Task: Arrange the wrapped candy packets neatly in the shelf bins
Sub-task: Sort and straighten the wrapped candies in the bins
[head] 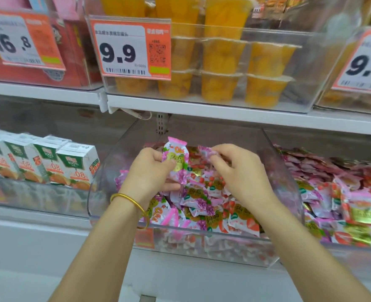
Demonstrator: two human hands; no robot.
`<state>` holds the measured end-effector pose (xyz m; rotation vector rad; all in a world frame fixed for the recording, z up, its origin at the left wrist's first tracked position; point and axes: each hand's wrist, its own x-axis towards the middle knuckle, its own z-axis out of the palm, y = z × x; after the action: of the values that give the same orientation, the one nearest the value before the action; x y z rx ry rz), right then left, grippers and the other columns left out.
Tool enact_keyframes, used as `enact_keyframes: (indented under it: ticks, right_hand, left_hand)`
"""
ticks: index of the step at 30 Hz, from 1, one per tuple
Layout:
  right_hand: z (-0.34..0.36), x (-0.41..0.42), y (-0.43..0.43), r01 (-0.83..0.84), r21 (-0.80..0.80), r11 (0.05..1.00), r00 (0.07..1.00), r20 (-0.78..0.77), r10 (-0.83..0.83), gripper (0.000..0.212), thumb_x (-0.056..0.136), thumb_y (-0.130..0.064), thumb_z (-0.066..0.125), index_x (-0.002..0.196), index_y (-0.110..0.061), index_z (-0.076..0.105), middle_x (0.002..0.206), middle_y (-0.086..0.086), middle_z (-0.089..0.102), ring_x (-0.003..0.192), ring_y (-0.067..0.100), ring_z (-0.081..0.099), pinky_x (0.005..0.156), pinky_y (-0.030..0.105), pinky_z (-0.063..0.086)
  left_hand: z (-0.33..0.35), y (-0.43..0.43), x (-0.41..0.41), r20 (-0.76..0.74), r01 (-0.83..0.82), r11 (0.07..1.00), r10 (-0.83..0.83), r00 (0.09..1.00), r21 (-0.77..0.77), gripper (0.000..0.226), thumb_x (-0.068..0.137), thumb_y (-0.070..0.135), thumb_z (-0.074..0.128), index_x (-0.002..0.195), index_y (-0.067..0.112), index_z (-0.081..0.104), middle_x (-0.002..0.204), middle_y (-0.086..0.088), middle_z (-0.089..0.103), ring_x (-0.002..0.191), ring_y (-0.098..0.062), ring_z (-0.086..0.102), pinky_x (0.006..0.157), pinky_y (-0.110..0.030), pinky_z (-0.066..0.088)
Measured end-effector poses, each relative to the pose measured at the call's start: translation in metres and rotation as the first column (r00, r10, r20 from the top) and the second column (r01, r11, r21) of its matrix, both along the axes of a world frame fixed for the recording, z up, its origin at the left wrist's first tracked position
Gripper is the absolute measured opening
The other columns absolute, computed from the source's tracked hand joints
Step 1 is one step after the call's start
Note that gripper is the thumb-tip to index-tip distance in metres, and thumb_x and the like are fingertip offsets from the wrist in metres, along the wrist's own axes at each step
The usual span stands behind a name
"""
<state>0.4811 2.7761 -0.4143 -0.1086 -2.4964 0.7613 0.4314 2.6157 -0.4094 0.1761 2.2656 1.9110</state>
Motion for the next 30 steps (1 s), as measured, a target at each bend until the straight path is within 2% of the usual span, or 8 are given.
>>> enact_keyframes:
  ticks: [4, 9, 12, 15, 19, 23, 26, 30]
  right_hand:
    - [0.002, 0.03, -0.003, -0.138, 0.042, 0.99, 0.98, -0.137, 0.142, 0.029, 0.088, -0.007, 0.059, 0.113, -0.016, 0.068, 0.11, -0.002, 0.066, 0.101, 0.009, 0.06, 0.091, 0.02, 0.046]
    - [0.016, 0.066, 0.022, -0.192, -0.147, 0.97, 0.981, -0.058, 0.186, 0.047, 0.077, -0.009, 0.04, 0.114, -0.021, 0.068, 0.119, -0.017, 0.059, 0.115, -0.01, 0.047, 0.102, 0.012, 0.035]
    - [0.021, 0.084, 0.043, -0.09, -0.45, 0.889, 0.989, -0.147, 0.026, 0.028, 0.089, -0.008, 0.05, 0.105, -0.028, 0.062, 0.099, -0.005, 0.066, 0.082, 0.012, 0.066, 0.074, 0.035, 0.057]
    - [0.03, 0.098, 0.065, 0.006, -0.629, 0.777, 1.0, -0.018, -0.022, 0.012, 0.088, -0.024, 0.061, 0.099, -0.019, 0.061, 0.088, 0.002, 0.065, 0.061, 0.016, 0.063, 0.053, 0.027, 0.055]
    - [0.032, 0.107, 0.091, -0.055, -0.622, 0.781, 0.998, -0.064, 0.019, 0.003, 0.081, -0.012, 0.069, 0.082, -0.01, 0.067, 0.072, 0.015, 0.067, 0.059, 0.019, 0.062, 0.052, 0.029, 0.053]
    - [0.032, 0.111, 0.142, 0.079, -0.626, 0.776, 0.982, -0.085, -0.169, 0.016, 0.079, -0.018, 0.072, 0.073, -0.008, 0.061, 0.064, 0.01, 0.06, 0.056, 0.02, 0.056, 0.053, 0.032, 0.046]
    - [0.017, 0.114, 0.167, 0.245, -0.505, 0.828, 0.968, 0.072, -0.242, 0.04, 0.079, -0.026, 0.073, 0.079, 0.006, 0.05, 0.068, 0.009, 0.042, 0.057, 0.021, 0.04, 0.057, 0.034, 0.037]
    - [0.004, 0.108, 0.158, 0.351, -0.215, 0.911, 0.928, 0.212, -0.308, 0.046, 0.082, -0.027, 0.07, 0.067, -0.013, 0.029, 0.065, 0.002, 0.024, 0.052, 0.013, 0.024, 0.048, 0.027, 0.017]
  left_hand:
    - [0.004, 0.023, 0.016, 0.132, 0.172, 0.921, -0.23, 0.964, 0.351, 0.012, 0.094, 0.014, 0.051, 0.098, 0.002, 0.049, 0.1, -0.023, 0.06, 0.074, -0.023, 0.069, 0.07, -0.038, 0.059]
    - [0.003, 0.053, 0.033, 0.004, 0.297, 0.899, -0.315, 0.949, 0.322, 0.024, 0.086, 0.007, 0.062, 0.104, -0.002, 0.051, 0.07, -0.005, 0.065, 0.061, -0.014, 0.061, 0.072, -0.039, 0.059]
    - [0.001, 0.072, 0.044, -0.087, 0.381, 0.897, -0.371, 0.924, 0.224, 0.031, 0.082, 0.004, 0.066, 0.107, 0.0, 0.049, 0.082, -0.014, 0.068, 0.069, -0.021, 0.064, 0.08, -0.049, 0.055]
    - [0.002, 0.094, 0.058, -0.211, 0.491, 0.858, -0.457, 0.864, 0.15, 0.033, 0.081, 0.006, 0.069, 0.108, 0.012, 0.052, 0.096, -0.011, 0.07, 0.088, -0.023, 0.068, 0.08, -0.04, 0.055]
    - [-0.001, 0.127, 0.076, -0.371, 0.494, 0.867, -0.439, 0.818, 0.064, 0.045, 0.072, 0.025, 0.075, 0.11, 0.038, 0.054, 0.11, 0.002, 0.066, 0.102, -0.018, 0.064, 0.088, -0.039, 0.052]
    - [-0.003, 0.143, 0.08, -0.523, 0.408, 0.908, -0.395, 0.755, -0.096, 0.031, 0.083, 0.018, 0.065, 0.105, 0.037, 0.053, 0.101, 0.008, 0.058, 0.092, 0.001, 0.056, 0.083, -0.013, 0.046]
    - [-0.012, 0.15, 0.071, -0.577, 0.289, 0.909, -0.415, 0.703, -0.301, 0.027, 0.086, 0.017, 0.059, 0.11, 0.03, 0.057, 0.107, 0.006, 0.053, 0.096, -0.001, 0.049, 0.086, -0.01, 0.039]
    - [-0.015, 0.157, 0.068, -0.523, 0.282, 0.908, -0.41, 0.747, -0.309, 0.029, 0.087, 0.014, 0.057, 0.111, 0.029, 0.057, 0.109, 0.005, 0.053, 0.097, -0.004, 0.052, 0.086, -0.019, 0.046]
